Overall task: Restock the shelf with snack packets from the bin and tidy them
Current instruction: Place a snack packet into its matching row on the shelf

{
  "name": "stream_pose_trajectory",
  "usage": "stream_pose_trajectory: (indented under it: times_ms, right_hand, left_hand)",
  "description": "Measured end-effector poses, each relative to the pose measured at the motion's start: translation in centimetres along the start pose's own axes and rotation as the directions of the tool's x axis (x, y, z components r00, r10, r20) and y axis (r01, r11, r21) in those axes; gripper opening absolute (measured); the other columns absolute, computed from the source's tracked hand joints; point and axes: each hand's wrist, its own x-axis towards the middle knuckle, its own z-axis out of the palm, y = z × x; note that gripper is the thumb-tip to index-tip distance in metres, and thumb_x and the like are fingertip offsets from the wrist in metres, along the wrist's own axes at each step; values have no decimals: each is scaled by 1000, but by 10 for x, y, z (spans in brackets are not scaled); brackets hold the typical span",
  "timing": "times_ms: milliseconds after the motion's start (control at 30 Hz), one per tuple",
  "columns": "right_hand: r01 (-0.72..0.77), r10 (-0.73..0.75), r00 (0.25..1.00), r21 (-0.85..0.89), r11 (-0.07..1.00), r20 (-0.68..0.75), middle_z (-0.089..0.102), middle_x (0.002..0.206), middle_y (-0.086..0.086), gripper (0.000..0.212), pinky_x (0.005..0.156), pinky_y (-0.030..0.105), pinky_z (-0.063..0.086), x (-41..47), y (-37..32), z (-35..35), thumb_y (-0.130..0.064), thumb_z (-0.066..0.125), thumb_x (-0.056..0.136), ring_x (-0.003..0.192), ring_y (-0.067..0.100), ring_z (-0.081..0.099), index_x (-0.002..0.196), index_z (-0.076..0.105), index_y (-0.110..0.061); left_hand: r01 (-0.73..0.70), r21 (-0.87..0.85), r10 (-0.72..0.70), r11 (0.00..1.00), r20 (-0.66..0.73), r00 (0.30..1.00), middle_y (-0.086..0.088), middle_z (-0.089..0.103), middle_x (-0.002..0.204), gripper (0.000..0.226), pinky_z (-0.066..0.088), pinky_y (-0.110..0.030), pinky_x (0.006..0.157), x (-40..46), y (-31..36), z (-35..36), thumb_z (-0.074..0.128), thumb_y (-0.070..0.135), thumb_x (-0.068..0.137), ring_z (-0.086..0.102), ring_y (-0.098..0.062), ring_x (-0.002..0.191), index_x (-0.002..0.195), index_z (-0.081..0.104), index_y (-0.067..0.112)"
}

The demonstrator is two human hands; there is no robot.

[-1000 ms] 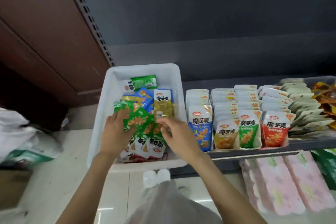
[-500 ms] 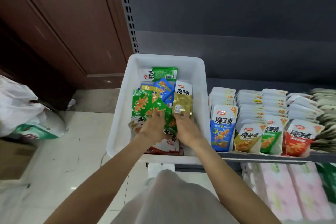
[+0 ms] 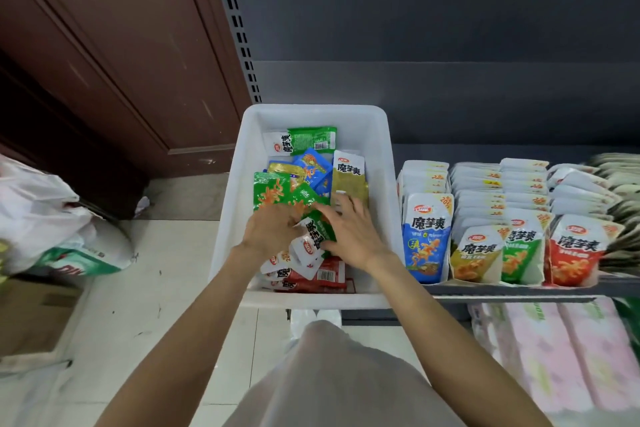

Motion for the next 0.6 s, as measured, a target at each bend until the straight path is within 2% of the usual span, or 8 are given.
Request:
stream_pose_trajectory:
  times_ms: [100,167,233,300,367,433,533,600]
  right_hand:
    - [124,-102,985,166,978,-136,47,138,4,46,112,47,26,-3,-6,-19,-37,66,84,132,19,35,126,54,-19]
    - [131,-30,972,432,892,-233,65,94,-5,20,81,41,50,-11,-12,-36,-33,66,85,87,10,61,97,63,-17]
    - [68,192,951,768,636,-244,68,85,-2,11,69,44,55,-19,-15,-52,-29,67,85,72,18,65,93,65,-21]
    - [50,400,900,953,299,-173,68,90,16,15,79,50,54,-26,-11,-66,-31,69,84,79,31,65,89,68,-17]
    - [50,453,888,997,61,-72,66,93,18,23,79,44,54,-35,-3,-76,-27,68,85,81,25,65,94,66,-5]
    - [68,439,898,996,-56,-37,71,94,10,21,74,31,55,-44,1,-84,-21,65,86,82,17,67,98,66,-4]
    - [130,454,887,989,-76,-82,73,93,5,16,74,29,55,-62,5,-93,-19,65,83,83,15,68,96,68,-9]
    - [167,502,849,985,40,-164,73,94,2,12,69,24,54,-76,12,-99,-12,64,86,83,11,68,98,67,-11]
  left_hand:
    - [-218,-259,184,941,-153,971,14,64,80,9,49,-28,71,-10,3,-28,64,32,87,60,-8,74,89,69,24]
    - [-299,-529,152,794,-304,941,14,67,80,2,50,-25,65,-18,16,-45,66,27,85,61,-4,71,85,68,28]
    - [-288,-793,10,537,-335,942,5,69,91,14,49,-18,63,-23,31,-54,66,21,85,64,-4,77,98,65,24]
    - [-222,-897,-54,381,-262,964,-5,67,103,27,51,-20,75,-26,42,-55,64,24,86,65,-11,92,113,60,21]
    - [-153,-918,-15,367,-171,985,-6,68,106,30,52,-27,85,-28,50,-50,62,27,86,66,-16,98,114,61,20]
    - [-124,-906,64,404,-107,992,5,70,97,29,53,-24,82,-30,60,-44,64,30,81,66,-11,93,108,63,23]
    - [-148,-870,163,470,-79,983,15,67,82,24,48,-12,65,-32,83,-37,69,27,76,63,2,75,99,63,27]
    - [-209,-819,208,534,-112,972,12,63,81,20,46,-9,59,-32,98,-32,71,17,78,60,6,64,91,61,29]
